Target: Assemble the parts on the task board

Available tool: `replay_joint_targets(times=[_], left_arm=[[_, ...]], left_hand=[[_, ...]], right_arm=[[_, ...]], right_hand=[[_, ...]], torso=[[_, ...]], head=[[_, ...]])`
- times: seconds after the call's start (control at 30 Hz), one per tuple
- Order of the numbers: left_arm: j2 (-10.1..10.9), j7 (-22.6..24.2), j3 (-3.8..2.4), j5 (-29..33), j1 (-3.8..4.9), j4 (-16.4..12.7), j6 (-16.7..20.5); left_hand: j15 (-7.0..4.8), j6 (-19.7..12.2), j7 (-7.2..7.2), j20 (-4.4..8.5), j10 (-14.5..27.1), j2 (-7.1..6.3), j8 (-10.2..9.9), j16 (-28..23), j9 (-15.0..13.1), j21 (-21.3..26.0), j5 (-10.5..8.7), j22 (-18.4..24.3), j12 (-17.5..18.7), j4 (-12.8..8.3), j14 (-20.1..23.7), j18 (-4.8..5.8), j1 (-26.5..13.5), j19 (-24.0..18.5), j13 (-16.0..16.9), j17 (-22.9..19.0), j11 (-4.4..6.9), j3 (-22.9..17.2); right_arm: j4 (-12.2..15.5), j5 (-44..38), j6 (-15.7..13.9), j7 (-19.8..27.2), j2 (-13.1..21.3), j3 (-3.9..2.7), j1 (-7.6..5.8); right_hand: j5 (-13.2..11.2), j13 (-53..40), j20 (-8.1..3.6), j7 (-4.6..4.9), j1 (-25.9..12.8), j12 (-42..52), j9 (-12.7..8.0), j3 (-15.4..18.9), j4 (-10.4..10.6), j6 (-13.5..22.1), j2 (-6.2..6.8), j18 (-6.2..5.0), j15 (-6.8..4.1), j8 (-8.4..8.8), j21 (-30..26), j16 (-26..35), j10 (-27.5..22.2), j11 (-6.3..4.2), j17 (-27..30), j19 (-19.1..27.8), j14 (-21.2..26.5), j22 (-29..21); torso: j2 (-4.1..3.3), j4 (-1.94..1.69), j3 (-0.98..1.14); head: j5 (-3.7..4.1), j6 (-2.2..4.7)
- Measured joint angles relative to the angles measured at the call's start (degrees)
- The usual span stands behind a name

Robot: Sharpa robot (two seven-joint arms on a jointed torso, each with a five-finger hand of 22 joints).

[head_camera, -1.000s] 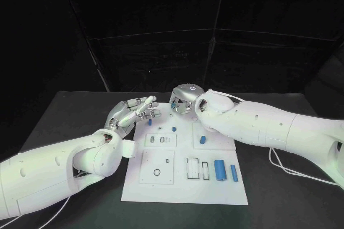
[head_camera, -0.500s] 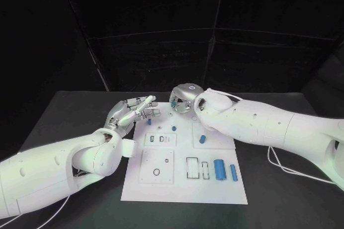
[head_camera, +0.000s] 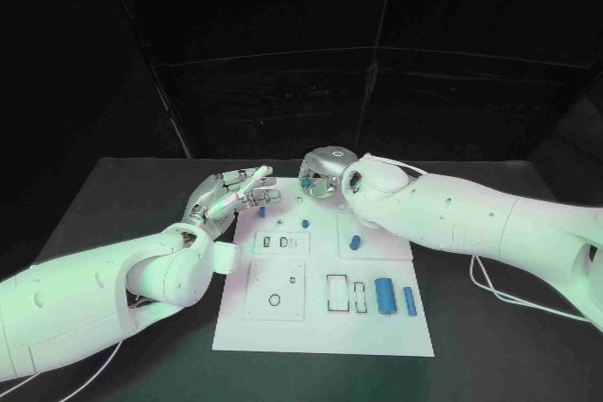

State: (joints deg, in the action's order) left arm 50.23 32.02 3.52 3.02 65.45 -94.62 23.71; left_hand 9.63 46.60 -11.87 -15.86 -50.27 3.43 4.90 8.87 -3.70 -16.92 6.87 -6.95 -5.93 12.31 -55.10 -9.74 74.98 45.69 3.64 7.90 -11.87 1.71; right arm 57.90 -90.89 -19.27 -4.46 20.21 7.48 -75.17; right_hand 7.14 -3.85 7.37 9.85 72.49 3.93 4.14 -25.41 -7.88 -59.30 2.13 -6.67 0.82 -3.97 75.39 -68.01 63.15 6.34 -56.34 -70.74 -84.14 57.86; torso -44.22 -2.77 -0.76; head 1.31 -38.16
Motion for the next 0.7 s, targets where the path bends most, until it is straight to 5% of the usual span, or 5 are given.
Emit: replay_joint_targets(times=[0.7], left_arm=[[0.0, -0.2, 0.00, 0.0, 0.01, 0.1, 0.0]], left_hand=[[0.00, 0.0, 0.00, 0.20, 0.0, 0.00, 0.0, -0.2, 0.0, 0.0, 0.00, 0.0, 0.0, 0.0, 0.0, 0.00, 0.0, -0.2, 0.0, 0.0, 0.00, 0.0]], right_arm=[[-0.1, 0.1, 0.1, 0.2, -0.1, 0.04, 0.04]], right_hand=[[-1.3, 0.0, -0.19, -0.52, 0.3, 0.0, -0.3, 0.7, 1.0, 3.2, 1.43, 0.00, 0.00, 0.37, -0.4, 0.3, -0.3, -0.27, 0.9, 0.2, 0.0, -0.6]], torso=[[-0.06, -0.03, -0.04]], head=[[-0.01, -0.11]])
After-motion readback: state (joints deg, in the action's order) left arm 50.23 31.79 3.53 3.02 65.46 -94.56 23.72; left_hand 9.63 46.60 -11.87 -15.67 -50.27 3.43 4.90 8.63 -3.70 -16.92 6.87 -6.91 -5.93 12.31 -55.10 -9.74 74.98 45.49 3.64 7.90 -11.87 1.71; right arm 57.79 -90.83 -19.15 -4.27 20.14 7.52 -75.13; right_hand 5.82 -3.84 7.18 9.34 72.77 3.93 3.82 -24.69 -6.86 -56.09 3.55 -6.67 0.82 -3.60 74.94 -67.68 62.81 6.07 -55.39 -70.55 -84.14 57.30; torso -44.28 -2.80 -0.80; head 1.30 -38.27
